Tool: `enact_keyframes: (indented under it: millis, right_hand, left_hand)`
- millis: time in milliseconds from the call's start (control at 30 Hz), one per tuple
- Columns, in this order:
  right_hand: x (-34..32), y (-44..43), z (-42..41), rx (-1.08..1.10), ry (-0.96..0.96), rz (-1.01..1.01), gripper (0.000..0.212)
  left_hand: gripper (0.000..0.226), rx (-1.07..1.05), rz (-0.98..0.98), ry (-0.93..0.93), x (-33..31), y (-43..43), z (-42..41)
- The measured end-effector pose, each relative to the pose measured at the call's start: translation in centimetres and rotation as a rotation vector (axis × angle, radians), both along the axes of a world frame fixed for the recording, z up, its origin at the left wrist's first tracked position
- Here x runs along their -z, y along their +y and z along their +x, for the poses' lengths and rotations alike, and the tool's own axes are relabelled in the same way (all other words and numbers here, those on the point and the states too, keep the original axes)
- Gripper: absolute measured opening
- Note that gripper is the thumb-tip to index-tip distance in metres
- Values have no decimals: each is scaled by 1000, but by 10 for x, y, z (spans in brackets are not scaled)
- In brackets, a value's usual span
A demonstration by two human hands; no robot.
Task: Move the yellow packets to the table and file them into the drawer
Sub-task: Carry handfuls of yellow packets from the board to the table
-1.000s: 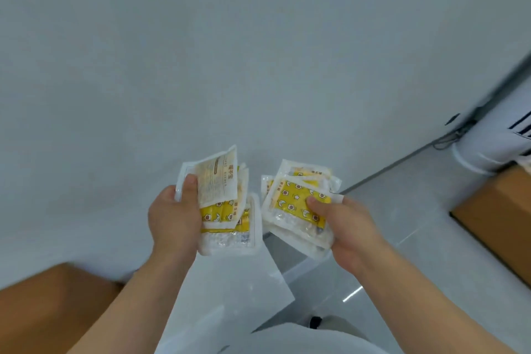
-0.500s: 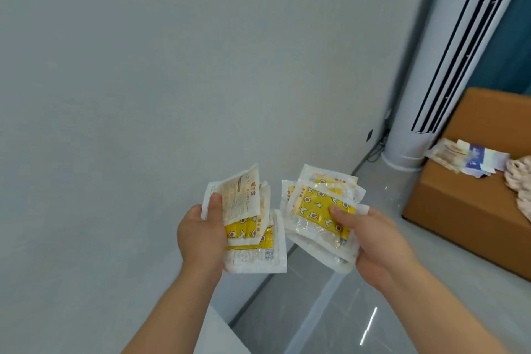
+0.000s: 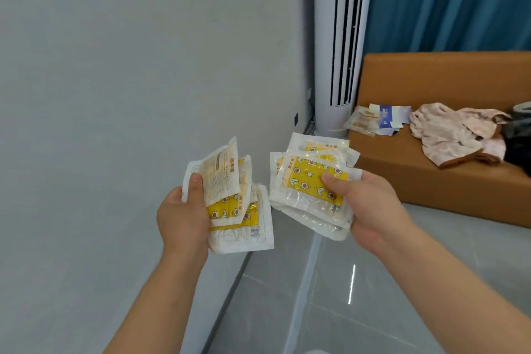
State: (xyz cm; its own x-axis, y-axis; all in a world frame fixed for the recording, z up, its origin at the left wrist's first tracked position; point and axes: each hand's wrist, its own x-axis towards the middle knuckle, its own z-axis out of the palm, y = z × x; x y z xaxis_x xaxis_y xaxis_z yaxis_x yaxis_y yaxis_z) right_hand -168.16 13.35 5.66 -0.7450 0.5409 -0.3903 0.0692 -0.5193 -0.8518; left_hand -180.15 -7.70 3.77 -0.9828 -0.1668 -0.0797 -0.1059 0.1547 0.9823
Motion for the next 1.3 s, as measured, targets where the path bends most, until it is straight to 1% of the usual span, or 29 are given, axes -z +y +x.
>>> enact_keyframes:
  millis: [167, 333, 400, 500, 667, 800, 967, 1133, 1200, 1300]
  right_hand:
    - [21, 80, 21, 117, -43, -19, 25]
    - [48, 141, 38, 234, -101, -85, 25]
    - [56, 161, 43, 299, -121, -112, 21]
    - [65, 192, 49, 409, -134, -130, 22]
    - [68, 243, 66, 660, -149, -123, 20]
    - [78, 273, 94, 883, -144, -135, 21]
    - [96, 296, 148, 1140, -154, -192, 29]
    - [111, 328, 214, 1382, -138, -202, 19]
    - [121, 347, 244, 1445, -135, -216, 19]
    - [135, 381, 285, 1486, -121, -271, 21]
  left_hand:
    - [32, 151, 13, -65, 22, 92, -2]
    - [35, 334, -69, -132, 46, 174, -3]
    - [34, 406, -96, -151, 55, 207, -8]
    - [37, 524, -118, -181, 65, 263, -21]
    - [32, 780, -170, -176, 70, 369, -36]
    - [31, 994, -199, -166, 76, 454, -29]
    - [34, 1256, -238, -194, 93, 540, 28]
    - [37, 1501, -263, -180, 115, 625, 115]
    - [38, 1577, -270, -179, 125, 658, 154]
    - [40, 1648, -315, -156, 136, 703, 209]
